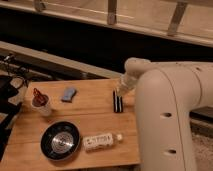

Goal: Push the eraser across the table

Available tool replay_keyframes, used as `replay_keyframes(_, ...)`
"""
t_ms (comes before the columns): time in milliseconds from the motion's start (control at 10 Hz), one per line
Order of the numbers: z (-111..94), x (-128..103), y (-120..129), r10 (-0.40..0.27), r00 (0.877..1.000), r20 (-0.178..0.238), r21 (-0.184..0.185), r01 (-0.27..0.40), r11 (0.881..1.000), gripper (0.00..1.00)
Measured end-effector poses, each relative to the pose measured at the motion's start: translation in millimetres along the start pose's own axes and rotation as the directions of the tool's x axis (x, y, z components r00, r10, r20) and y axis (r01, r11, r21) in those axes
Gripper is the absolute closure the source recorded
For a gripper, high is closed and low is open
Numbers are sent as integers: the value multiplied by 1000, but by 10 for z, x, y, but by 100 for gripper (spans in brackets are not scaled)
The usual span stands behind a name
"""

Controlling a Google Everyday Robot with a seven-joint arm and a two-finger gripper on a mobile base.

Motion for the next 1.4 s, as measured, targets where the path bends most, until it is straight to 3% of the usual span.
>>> replay_keyframes(400,29,9,-187,37,999,3,-2,-37,999,82)
replay_keyframes(1000,185,-2,-586,135,990,-33,33,-134,990,82)
replay_keyframes(1400,242,-4,-699,172,984,-52,34,-170,985,82)
